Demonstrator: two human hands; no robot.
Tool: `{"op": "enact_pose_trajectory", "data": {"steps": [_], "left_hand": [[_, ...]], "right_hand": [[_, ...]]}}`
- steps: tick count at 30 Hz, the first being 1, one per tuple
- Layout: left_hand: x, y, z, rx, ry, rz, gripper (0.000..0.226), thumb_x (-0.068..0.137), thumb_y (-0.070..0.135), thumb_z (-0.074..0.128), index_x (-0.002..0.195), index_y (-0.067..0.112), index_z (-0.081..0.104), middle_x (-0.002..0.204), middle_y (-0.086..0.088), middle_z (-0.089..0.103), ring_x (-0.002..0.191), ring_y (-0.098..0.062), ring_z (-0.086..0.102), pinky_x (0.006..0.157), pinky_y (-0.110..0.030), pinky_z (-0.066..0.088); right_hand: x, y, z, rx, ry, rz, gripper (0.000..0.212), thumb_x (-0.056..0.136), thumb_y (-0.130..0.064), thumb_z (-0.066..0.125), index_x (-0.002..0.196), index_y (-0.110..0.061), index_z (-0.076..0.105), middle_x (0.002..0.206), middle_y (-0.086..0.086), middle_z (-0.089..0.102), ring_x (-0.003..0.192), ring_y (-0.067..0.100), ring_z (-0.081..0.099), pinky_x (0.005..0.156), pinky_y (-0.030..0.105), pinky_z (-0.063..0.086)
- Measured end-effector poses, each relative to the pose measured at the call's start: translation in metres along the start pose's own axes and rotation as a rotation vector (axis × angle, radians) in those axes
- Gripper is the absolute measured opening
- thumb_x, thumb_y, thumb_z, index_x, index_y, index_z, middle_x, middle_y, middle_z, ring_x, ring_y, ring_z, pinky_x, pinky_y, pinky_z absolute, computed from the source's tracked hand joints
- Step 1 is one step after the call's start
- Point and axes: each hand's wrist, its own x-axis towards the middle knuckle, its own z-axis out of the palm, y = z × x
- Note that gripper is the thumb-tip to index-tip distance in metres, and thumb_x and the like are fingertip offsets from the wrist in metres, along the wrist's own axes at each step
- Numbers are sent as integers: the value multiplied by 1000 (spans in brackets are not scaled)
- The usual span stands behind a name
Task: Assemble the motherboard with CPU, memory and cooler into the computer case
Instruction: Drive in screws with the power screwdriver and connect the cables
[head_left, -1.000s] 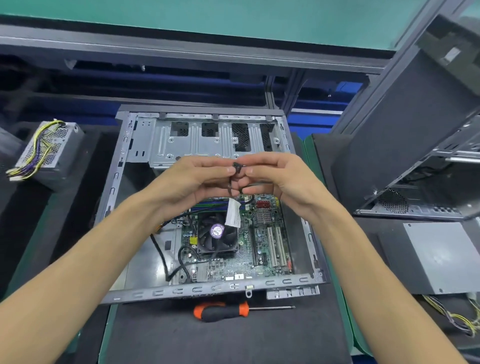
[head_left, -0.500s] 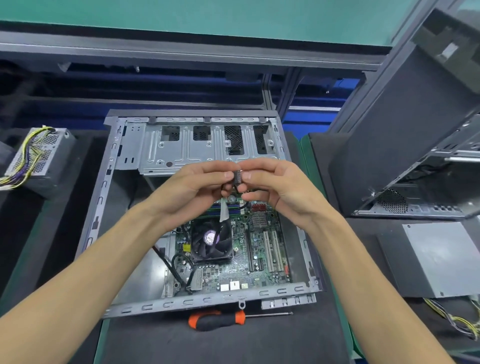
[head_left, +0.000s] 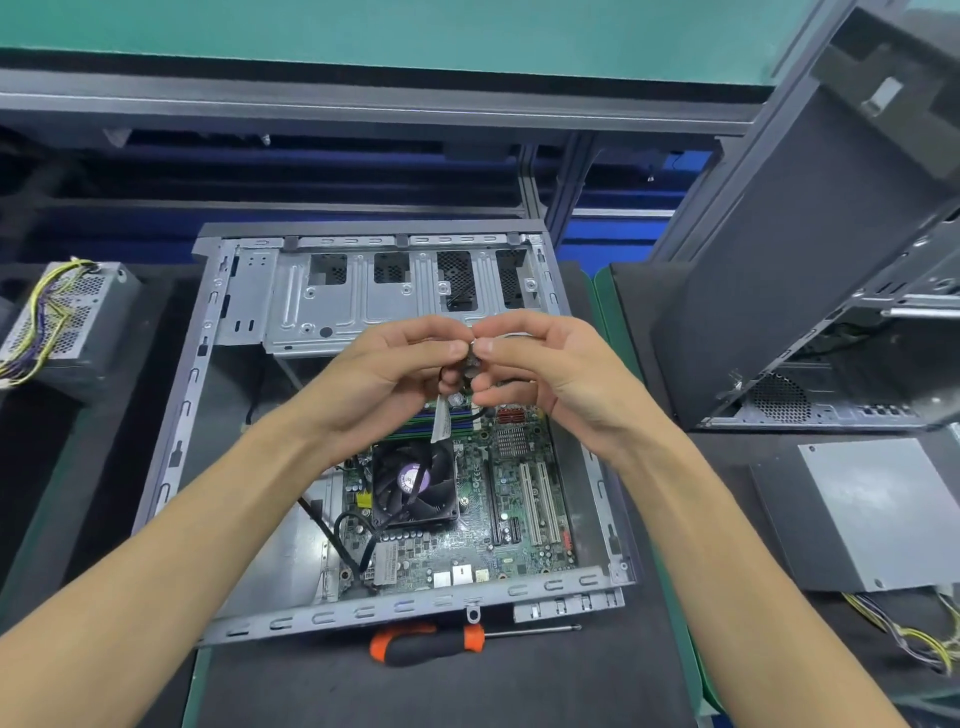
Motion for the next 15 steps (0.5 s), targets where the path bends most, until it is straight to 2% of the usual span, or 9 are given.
{"op": "enact_pose_trajectory", "data": {"steps": [5,7,10,13,15], "left_hand": [[-8,0,11,479,134,197,24,77,26,83,100,21,75,95,1,75,86,-13,70,77,-17,53],[-9,-2,15,600,193,272,18,81,28,80,98,22,77,90,2,76,81,-11,71,74,-16,53],[-6,0,18,526,302,198,12,86,25,75,88,14,78,69,-1,69,60,-11,59,57,-18,49],[-1,5,17,392,280,-9,15,86,20,73,84,6,77,70,-7,67,59,-11,52,51,-18,44],[2,6,19,351,273,-63,15,82,20,75,85,5,76,68,-3,68,56,-8,50,49,-16,42]], "right_hand": [[3,4,-4,112,93,112,10,91,-1,67,97,-1,75,76,10,72,64,14,70,62,21,58],[4,7,-5,187,106,137,12,92,-3,66,91,-3,78,77,10,73,65,14,70,62,21,58],[3,10,-7,151,71,112,13,93,-12,70,88,-5,80,80,11,74,68,16,71,64,24,59],[5,13,-8,-72,110,81,16,92,-17,73,92,-2,76,77,9,72,64,14,67,59,23,57],[7,11,-11,-117,127,115,19,92,-18,72,94,1,74,70,4,68,57,10,61,51,20,52]]}}
